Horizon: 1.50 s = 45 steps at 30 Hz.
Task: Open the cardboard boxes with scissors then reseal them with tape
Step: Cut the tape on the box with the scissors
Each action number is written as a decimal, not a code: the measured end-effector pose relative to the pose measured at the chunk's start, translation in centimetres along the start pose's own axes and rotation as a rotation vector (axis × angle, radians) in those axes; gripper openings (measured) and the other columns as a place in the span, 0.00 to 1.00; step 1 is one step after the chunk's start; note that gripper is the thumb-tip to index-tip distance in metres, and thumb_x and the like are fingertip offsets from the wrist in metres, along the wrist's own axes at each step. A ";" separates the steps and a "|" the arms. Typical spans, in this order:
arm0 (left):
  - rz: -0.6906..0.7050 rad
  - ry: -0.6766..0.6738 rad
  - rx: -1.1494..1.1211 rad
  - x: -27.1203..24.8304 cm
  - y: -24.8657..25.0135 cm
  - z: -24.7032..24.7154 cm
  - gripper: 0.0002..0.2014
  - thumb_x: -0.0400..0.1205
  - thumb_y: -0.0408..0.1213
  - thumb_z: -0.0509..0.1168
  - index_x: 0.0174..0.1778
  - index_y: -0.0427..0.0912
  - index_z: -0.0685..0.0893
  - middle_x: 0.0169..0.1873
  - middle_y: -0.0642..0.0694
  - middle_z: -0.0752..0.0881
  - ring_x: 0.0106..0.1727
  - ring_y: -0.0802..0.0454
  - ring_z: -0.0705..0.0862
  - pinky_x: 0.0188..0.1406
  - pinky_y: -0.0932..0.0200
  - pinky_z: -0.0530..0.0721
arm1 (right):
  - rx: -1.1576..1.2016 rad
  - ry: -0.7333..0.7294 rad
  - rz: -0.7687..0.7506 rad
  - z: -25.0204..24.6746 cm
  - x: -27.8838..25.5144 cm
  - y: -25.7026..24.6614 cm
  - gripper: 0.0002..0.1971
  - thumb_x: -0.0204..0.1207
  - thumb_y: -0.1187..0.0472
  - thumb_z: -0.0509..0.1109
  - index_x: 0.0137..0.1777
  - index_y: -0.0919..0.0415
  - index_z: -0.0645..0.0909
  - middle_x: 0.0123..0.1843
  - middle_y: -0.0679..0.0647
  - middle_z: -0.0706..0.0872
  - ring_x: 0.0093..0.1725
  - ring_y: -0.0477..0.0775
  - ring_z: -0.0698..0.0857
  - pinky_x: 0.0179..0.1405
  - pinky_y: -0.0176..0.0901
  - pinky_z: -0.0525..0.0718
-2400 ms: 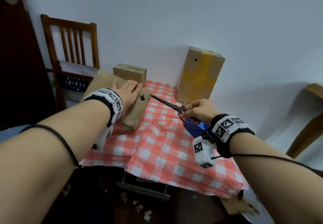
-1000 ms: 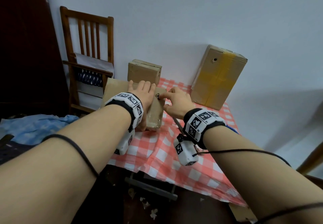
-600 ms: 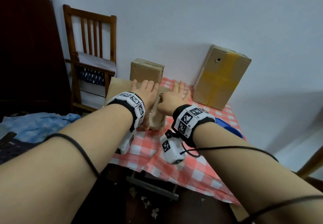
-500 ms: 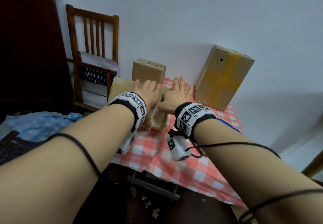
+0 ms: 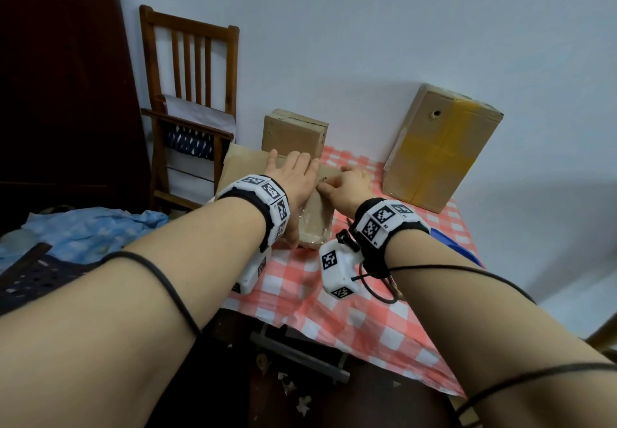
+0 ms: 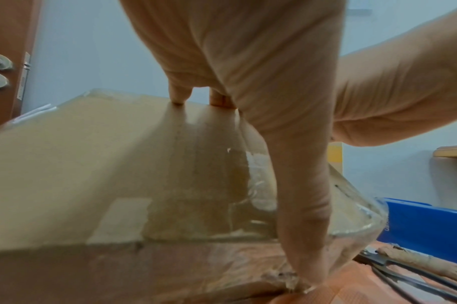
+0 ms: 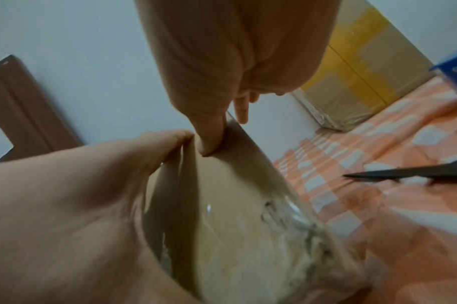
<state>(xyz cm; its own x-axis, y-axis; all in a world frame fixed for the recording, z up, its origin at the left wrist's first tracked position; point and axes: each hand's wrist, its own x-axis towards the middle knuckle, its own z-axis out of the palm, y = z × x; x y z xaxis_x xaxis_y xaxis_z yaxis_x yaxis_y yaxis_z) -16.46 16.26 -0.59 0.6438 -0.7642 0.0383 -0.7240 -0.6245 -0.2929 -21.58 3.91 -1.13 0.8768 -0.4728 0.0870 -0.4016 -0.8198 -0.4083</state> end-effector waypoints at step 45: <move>0.004 -0.056 0.035 -0.7 0.3 -1.0 0.77 0.50 0.65 0.81 0.82 0.33 0.38 0.81 0.33 0.48 0.82 0.36 0.46 0.79 0.30 0.51 | -1.338 -0.047 -0.835 -5.0 -0.3 -1.5 0.17 0.86 0.54 0.54 0.71 0.46 0.77 0.86 0.52 0.37 0.85 0.57 0.40 0.80 0.58 0.37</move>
<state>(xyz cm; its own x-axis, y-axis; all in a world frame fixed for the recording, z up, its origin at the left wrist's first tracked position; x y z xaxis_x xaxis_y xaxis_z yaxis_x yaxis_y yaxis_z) -17.33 16.48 0.23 0.6543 -0.7561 -0.0166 -0.7184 -0.6145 -0.3260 -22.53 3.68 3.97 0.9585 0.2293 -0.1695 0.2686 -0.5264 0.8067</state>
